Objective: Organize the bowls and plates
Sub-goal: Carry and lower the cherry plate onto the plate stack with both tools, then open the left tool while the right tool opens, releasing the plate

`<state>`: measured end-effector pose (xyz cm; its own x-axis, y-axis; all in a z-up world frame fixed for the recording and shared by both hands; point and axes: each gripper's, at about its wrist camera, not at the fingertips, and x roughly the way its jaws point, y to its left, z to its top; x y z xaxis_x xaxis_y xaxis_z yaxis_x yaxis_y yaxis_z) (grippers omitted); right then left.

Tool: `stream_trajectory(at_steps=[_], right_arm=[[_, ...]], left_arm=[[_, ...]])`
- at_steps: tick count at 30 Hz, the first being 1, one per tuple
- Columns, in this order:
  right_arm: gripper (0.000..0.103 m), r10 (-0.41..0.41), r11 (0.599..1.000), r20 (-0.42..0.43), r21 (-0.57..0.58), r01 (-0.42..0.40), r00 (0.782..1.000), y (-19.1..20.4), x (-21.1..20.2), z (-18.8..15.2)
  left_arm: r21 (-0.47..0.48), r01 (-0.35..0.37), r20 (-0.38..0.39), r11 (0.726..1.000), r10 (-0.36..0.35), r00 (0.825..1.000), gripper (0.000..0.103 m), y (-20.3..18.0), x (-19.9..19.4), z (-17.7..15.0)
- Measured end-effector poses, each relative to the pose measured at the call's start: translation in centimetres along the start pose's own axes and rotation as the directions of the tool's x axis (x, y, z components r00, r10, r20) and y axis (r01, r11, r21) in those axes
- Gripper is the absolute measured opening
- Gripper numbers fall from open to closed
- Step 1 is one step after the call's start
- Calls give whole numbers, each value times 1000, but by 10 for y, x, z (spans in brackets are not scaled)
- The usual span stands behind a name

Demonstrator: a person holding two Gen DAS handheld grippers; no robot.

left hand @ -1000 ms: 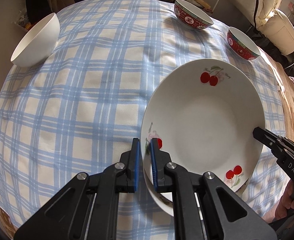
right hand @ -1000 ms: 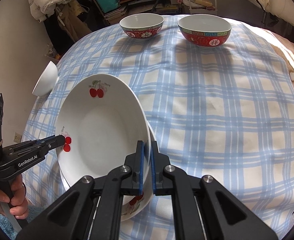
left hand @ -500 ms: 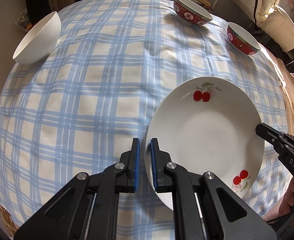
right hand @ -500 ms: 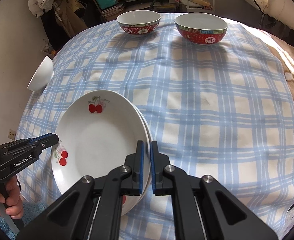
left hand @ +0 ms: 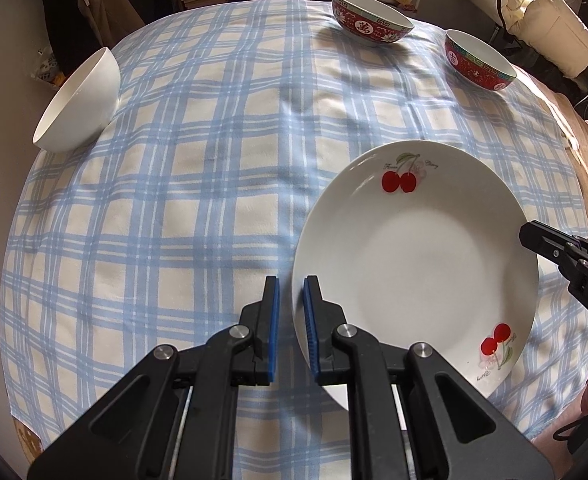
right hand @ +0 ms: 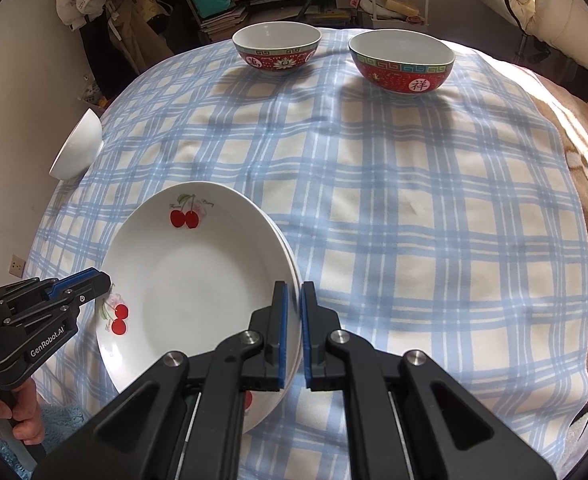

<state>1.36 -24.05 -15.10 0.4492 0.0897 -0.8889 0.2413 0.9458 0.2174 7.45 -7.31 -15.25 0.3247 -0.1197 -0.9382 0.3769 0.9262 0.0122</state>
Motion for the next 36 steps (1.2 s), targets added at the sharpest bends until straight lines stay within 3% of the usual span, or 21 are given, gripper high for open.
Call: stream_trajectory(at_steps=[14,20,22,25,26,29,30,33,36], right_arm=[[7,9,1000,30,15,-9,1000,-3,-6,9],[8,2,1000,52,0,-2,999,0,0,28],[8,-21,1000,42,-15,22,999,2,7,34],[10,-36,999,29,-35,37,999,7,17,45],[19,-38,998,30,-46,39,999,9,19,49],[62,-44,996,58,-71,48,997,17,20,60],[69,-43,996,72,-71,48,996,20,20,64],[77,-28,996,96,-77,35,995,29,23,74],[92,-20,994,111,-105,31,994,42,30,84]], left_arm=[[-12,-22,23,1000,22,999,17,16,-17,9],[-38,-44,46,998,46,998,25,36,-18,29],[-32,-68,49,997,70,996,29,41,-17,36],[-27,-102,66,994,104,992,51,53,-19,45],[-24,-115,79,993,116,990,58,58,-21,47],[-16,-173,101,985,174,980,82,72,-26,55],[-19,-192,112,981,193,975,88,78,-29,58],[-23,-212,150,977,213,965,91,94,-37,65],[4,-191,140,982,189,972,92,109,-37,74]])
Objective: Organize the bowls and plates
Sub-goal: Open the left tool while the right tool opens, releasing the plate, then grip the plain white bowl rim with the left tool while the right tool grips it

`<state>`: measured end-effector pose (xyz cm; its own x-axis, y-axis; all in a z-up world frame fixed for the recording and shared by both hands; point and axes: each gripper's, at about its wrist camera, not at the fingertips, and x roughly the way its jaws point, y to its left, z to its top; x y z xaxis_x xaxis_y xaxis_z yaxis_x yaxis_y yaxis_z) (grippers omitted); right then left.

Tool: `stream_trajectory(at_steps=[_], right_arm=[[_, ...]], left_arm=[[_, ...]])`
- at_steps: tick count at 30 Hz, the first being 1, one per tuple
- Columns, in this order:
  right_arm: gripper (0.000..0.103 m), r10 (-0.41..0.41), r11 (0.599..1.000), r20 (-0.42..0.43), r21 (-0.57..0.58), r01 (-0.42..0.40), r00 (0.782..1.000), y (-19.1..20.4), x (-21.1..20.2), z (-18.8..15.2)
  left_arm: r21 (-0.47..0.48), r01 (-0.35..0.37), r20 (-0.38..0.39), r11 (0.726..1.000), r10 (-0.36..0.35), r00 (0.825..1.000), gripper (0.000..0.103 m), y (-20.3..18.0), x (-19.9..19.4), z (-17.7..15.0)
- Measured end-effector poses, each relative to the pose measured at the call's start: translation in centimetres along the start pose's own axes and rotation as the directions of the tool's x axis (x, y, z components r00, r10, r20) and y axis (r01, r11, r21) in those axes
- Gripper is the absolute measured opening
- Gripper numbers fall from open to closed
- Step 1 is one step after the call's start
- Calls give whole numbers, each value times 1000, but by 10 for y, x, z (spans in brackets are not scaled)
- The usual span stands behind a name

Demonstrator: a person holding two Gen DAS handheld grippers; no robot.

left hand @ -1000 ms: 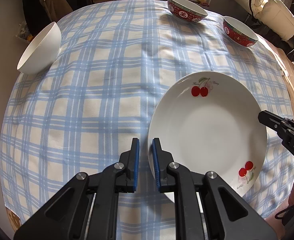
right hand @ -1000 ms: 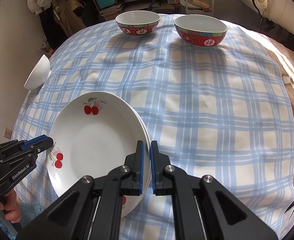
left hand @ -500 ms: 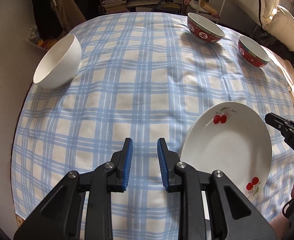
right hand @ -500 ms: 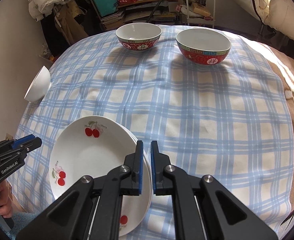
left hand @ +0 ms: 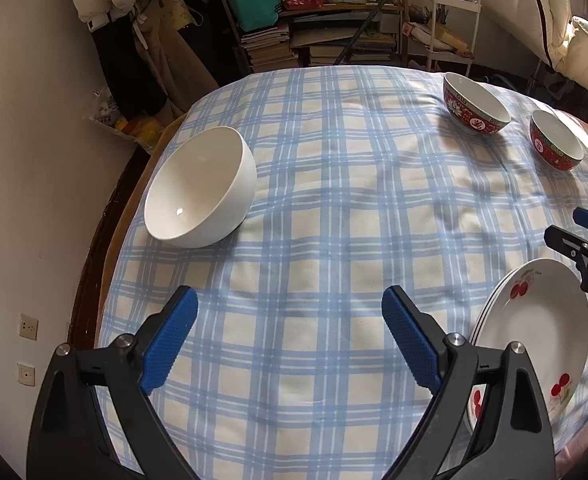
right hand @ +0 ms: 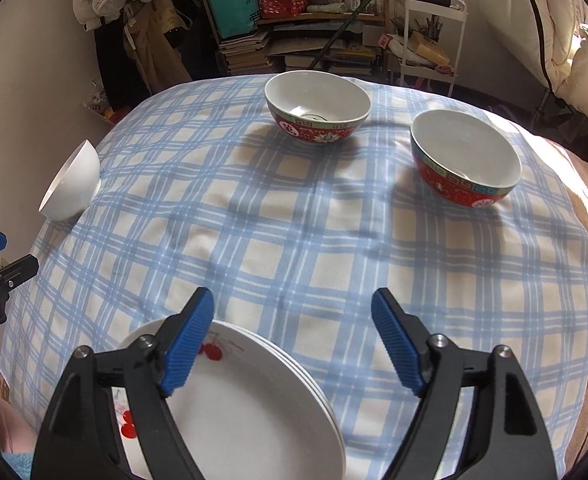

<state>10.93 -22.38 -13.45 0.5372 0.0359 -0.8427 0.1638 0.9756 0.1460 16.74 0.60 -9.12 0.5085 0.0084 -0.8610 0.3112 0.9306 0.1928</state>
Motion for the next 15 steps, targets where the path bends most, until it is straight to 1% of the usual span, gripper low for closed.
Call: stream_trajectory(at_steps=[2,5,9,12,15], right_arm=[[92,9,1000,16,-24,-9,1000,11,5,8],[92,24,999,24,-36,-23,999,29,14,24],[92,54,998,26,-40,-53,998,57,25,51],[92,55,996,39,-70,-52,998,85,31,72],[92,70,994,48,-89,-66,996,114,36,91]], left_arm=[[1,7,6,1000,-7,1000,92,11,2,5],[-21,-5,6,1000,5,1000,92,31,9,15],[-102,2,9,995,-1,1000,92,69,21,30],[-170,-4,12,985,6,1000,92,98,31,41],[-225,7,6,974,-6,1000,92,124,43,52]])
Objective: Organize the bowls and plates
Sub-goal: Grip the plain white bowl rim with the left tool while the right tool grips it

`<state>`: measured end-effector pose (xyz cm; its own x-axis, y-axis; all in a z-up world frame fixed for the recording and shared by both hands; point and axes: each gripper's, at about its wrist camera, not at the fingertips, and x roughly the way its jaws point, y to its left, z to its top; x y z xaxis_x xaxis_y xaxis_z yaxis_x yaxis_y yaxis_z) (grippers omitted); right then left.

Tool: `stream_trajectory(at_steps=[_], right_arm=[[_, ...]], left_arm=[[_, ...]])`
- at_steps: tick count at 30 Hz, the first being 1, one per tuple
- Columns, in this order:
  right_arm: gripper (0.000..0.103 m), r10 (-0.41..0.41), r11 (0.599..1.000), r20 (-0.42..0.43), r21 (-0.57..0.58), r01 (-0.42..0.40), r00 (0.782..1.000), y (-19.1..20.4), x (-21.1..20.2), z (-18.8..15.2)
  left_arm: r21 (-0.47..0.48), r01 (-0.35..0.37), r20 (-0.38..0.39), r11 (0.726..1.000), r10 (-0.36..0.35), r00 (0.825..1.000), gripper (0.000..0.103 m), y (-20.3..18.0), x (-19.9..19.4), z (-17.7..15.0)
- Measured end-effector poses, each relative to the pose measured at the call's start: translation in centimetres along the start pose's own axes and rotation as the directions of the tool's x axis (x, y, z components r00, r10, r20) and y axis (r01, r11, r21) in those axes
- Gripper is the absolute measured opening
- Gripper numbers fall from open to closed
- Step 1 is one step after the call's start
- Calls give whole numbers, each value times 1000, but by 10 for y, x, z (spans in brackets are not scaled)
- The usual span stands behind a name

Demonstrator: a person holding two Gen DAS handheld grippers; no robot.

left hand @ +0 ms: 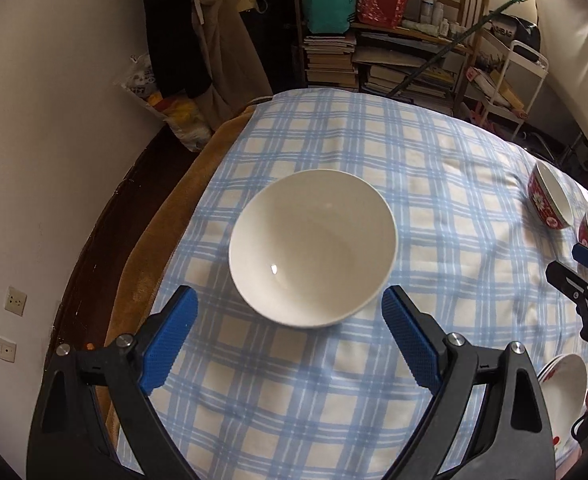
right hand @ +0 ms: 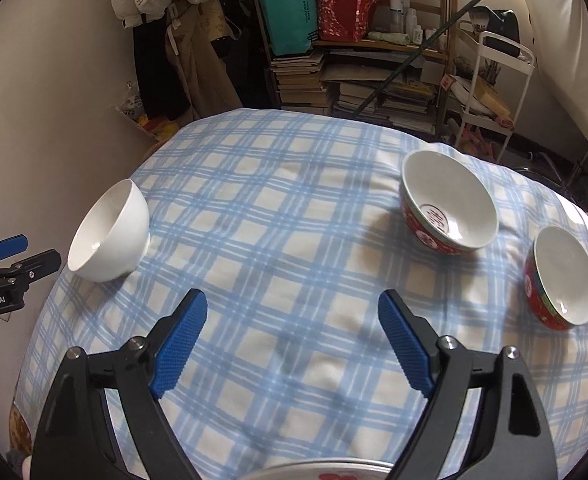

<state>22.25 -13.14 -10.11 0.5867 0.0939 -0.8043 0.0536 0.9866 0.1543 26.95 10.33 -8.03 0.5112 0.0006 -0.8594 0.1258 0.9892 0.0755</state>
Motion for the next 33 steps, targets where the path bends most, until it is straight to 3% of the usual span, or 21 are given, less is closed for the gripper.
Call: stream_trajectory(at_steps=[9,17,20,22,24,27,30,33], right_arm=[[92,75,997,-27,16,-74,997,66,37,41],[91,155,988,-69,25,-154,985,114,66,55],[80,149,989,-88,11,-149,985,130,77,57],[75,138,990,-115,21,-137,984,137,86,60],[62,142,989,-141,52,-136,980,139,95,61],[40,172,983,-181,101,-156,968,140,107,61],[20,177,981,-210,112,-156,961,143,116,61],[18,171,983,-239,114,-147,956,144,123,60]], left_arm=[[-131,17,-72,991,-26,997,92,53,47,22],[-178,25,-148,984,-52,988,91,68,91,19],[-203,56,-169,978,-91,981,78,70,103,15],[-212,77,-168,974,-114,979,63,70,108,13],[-213,88,-178,973,-127,976,37,67,112,14],[-221,107,-169,969,-146,975,20,63,115,14],[-234,114,-163,966,-155,974,12,61,116,16],[-238,125,-157,963,-165,974,11,61,114,15]])
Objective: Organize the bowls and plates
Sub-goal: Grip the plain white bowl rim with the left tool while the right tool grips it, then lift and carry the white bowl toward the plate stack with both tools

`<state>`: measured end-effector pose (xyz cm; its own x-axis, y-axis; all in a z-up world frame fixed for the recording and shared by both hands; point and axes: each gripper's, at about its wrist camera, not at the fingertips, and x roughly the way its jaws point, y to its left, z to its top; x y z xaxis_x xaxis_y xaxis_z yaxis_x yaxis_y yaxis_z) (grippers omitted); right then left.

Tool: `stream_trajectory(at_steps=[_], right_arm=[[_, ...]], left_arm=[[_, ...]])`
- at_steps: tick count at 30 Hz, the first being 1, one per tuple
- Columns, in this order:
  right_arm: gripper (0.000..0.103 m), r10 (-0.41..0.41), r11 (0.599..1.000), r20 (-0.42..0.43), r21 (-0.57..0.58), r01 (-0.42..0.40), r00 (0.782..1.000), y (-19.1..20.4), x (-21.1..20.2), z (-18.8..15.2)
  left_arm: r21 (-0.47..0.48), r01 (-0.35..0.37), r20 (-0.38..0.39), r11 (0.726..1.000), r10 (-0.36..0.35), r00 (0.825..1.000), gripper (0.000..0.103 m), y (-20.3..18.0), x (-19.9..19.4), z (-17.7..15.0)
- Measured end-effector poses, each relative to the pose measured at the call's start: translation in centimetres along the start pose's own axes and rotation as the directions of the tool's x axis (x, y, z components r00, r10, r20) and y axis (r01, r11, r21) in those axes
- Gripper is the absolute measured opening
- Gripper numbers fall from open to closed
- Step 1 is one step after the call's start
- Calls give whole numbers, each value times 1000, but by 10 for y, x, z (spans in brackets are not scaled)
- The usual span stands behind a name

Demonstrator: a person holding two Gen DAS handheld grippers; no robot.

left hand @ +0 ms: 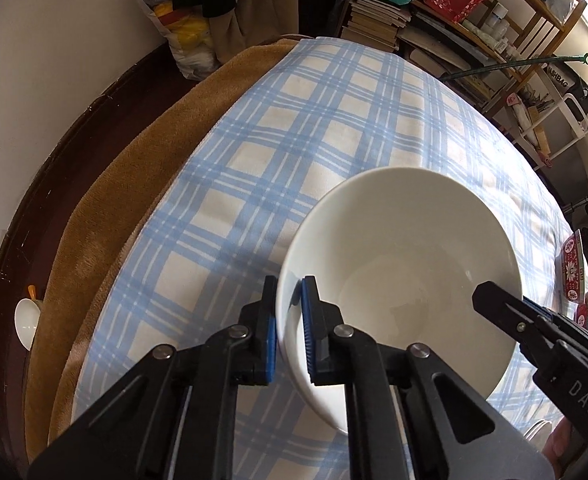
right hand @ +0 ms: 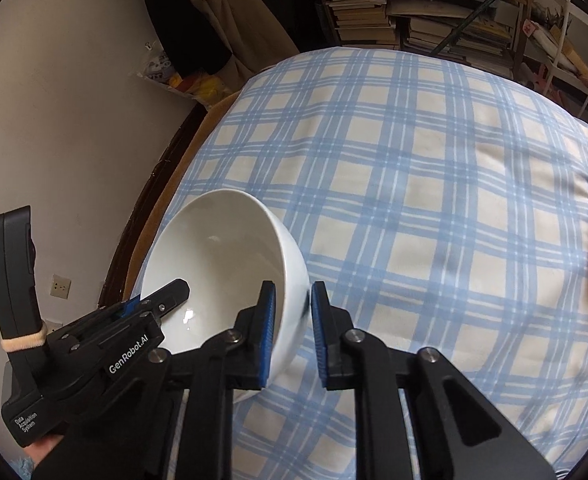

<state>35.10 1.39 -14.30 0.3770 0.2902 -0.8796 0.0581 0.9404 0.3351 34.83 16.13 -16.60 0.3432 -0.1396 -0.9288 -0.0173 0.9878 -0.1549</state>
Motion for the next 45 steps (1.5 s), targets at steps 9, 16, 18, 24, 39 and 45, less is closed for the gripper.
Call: stream_trajectory(at_steps=[9,16,18,24,39,45], right_arm=[[15,-48,999,-24,-26,48,999,-3,7,-11],[15,-17,1000,15,-14,18,1000,-19,-18,-29],[14,-23,1000,19,1,23,1000,-27,-25,-32],[14,-43,999,48,12,42,998,-57,-60,-42],[15,14,998,19,60,-15,1000,-118,-99,-89],[15,21,997,-3,69,-21,1000,-127,-96,-116]], left_arm=[[59,-71,38,996,69,997,10,-20,-16,-4],[110,-88,53,990,82,995,10,-48,-36,-16],[122,-73,54,990,67,996,10,-59,-40,-25],[140,-32,36,990,27,999,10,-91,-46,-51],[172,-61,24,983,57,998,10,-139,-65,-113],[160,-72,3,985,72,997,10,-141,-64,-136]])
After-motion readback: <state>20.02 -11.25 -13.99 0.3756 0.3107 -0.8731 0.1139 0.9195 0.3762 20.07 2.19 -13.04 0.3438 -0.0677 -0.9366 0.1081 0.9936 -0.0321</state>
